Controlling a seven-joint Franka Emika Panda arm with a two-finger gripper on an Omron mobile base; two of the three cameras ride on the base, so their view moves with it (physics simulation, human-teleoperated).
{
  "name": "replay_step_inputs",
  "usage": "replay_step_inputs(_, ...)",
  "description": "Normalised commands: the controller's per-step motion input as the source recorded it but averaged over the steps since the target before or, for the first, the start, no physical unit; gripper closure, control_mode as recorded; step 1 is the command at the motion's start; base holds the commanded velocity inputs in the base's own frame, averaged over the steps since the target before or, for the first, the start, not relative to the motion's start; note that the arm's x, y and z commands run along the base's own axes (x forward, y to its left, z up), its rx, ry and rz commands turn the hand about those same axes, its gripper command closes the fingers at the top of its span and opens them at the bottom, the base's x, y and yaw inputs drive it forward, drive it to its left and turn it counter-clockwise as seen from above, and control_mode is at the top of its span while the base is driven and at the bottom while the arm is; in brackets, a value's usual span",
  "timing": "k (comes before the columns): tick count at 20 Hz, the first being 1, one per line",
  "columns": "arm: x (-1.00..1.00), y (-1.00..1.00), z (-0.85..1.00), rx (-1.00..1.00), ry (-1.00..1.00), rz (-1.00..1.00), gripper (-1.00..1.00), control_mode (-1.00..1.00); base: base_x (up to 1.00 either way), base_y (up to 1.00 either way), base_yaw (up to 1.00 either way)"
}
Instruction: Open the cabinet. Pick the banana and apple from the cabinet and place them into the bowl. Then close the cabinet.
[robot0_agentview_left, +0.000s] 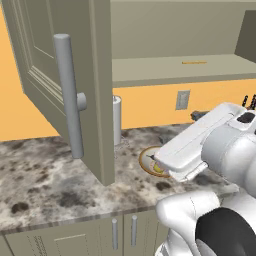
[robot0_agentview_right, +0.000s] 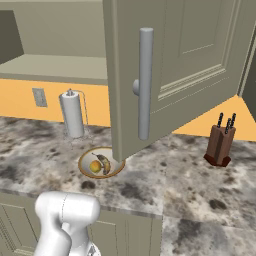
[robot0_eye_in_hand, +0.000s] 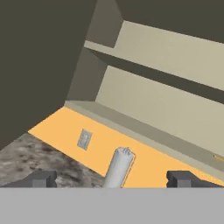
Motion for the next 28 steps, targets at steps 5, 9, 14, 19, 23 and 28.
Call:
replay_step_inputs(5,-0.89,0.55,0.0,0.0,-0.01,0.09,-1.0,-1.0,0.0,0.0,0.0)
replay_step_inputs(9,-0.82,0.48,0.0,0.0,-0.04,0.03,-1.0,-1.0,0.0,0.0,0.0)
replay_step_inputs(14,-0.02,0.81,-0.06,0.02,-0.06,0.01,-1.0,-1.0,0.0,0.0,0.0)
replay_step_inputs(19,0.01,0.54,-0.02,0.01,-0.23,-0.02,-1.0,-1.0,0.0,0.0,0.0)
replay_step_inputs(23,0.0,0.1,-0.32,0.08,-0.32,-0.01,-1.0,-1.0,0.0,0.0,0.0)
replay_step_inputs(28,-0.01,0.0,-0.14,0.11,-0.31,0.0,-1.0,-1.0,0.0,0.0,0.0)
